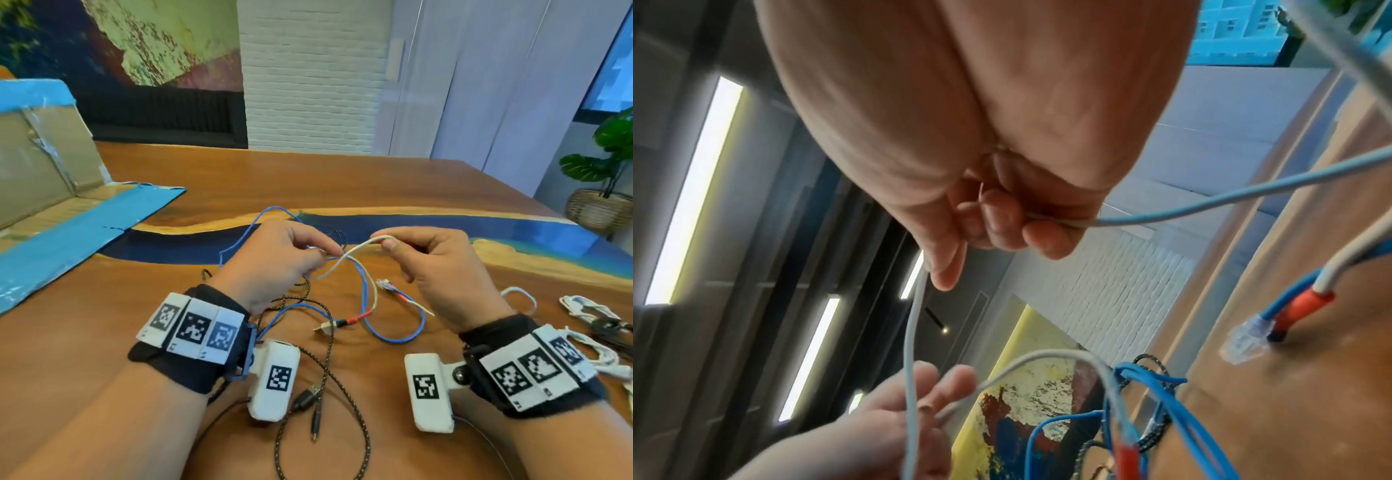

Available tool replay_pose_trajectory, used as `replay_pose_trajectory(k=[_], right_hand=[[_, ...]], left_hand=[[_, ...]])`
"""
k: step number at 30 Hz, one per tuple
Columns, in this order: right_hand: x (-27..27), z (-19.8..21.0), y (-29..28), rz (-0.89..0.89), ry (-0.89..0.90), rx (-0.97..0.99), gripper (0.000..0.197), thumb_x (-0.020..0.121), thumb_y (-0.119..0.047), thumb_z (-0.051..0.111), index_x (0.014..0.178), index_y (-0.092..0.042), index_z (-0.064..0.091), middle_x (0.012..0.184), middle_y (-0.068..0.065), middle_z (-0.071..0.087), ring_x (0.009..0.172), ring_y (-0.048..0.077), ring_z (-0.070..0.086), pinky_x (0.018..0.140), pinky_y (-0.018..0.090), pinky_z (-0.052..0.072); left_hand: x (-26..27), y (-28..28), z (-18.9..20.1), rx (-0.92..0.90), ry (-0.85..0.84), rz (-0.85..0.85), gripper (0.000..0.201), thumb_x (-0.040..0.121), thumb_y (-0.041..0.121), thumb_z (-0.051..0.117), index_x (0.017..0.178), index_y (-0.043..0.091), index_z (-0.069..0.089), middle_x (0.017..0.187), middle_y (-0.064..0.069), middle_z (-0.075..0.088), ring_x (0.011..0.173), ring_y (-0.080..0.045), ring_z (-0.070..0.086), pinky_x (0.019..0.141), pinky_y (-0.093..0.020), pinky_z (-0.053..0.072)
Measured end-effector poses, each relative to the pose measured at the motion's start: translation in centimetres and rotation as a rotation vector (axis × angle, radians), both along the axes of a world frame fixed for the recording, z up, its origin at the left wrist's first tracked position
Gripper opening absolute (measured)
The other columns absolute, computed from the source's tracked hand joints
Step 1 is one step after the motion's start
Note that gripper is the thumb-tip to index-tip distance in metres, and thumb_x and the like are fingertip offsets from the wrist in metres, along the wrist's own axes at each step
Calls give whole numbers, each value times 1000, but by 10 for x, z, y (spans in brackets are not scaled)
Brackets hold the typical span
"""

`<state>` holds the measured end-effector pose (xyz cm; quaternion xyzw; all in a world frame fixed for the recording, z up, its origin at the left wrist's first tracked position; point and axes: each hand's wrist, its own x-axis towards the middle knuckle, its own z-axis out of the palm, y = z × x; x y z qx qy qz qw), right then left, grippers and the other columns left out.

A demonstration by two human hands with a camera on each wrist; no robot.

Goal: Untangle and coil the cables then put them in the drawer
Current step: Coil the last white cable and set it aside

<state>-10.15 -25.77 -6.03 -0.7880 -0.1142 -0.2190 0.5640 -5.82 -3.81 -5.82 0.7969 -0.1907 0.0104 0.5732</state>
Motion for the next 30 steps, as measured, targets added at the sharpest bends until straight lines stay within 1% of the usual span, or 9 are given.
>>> replay_pose_trajectory(k=[5,10,12,14,17,20,24,26,30], right_hand=[[2,6,-8,52,-17,264,19,97,-11,64,96,-17,82,56,0,44,51,14,31,53,37,28],[9,6,-23,-103,28,332,17,99,-17,64,103,-17,80,68,12,40,49,13,27,49,28,28],[10,5,-28,-148,91,181,21,99,-10,62,107,-19,80,62,-11,57,49,1,45,57,20,34],[5,9,-28,-135,202,-31,31,97,-3,58,110,-22,78,74,-18,71,65,-1,62,61,17,45],[-4,14,-19,-119,220,-261,51,94,-1,54,134,-30,65,123,-4,73,112,28,64,94,39,52],[-12,13,-3,35,150,-281,68,94,-8,59,152,-38,41,138,-19,60,115,21,60,95,23,51],[-10,0,18,227,108,-214,27,99,-20,65,126,-23,67,89,1,77,80,13,73,85,35,57],[-6,-3,20,207,60,6,15,101,-15,61,99,-13,76,57,13,53,49,21,53,60,31,54],[0,5,3,114,92,420,24,103,-17,56,91,-15,76,55,-3,23,44,12,19,43,26,19]], left_hand=[[-1,1,1,43,14,86,32,93,14,57,75,20,82,79,-13,70,74,-23,52,67,-38,44],[-8,3,11,-144,11,-36,48,93,45,52,63,7,52,67,-7,52,77,-21,59,83,-41,45],[-10,4,14,-325,91,-92,43,105,37,48,69,15,43,64,-4,38,66,-24,59,81,-42,50],[-12,6,16,-359,114,-86,38,109,31,44,74,15,46,63,-1,29,51,-19,40,60,-35,45],[-12,4,15,-95,-34,-6,35,107,28,51,82,7,64,53,10,35,44,-8,30,47,-22,25],[-14,-2,11,88,-155,0,32,102,28,60,80,10,75,47,15,42,46,-4,37,47,-18,30],[-14,-4,9,131,-188,-36,37,98,40,65,69,19,74,57,-4,38,55,-19,34,51,-29,27],[-13,-1,9,132,-144,-34,51,97,46,64,57,15,61,58,-9,32,49,-15,32,48,-24,30],[-10,10,15,18,1,-43,58,100,51,57,57,18,40,58,-3,23,50,-18,23,53,-28,27]])
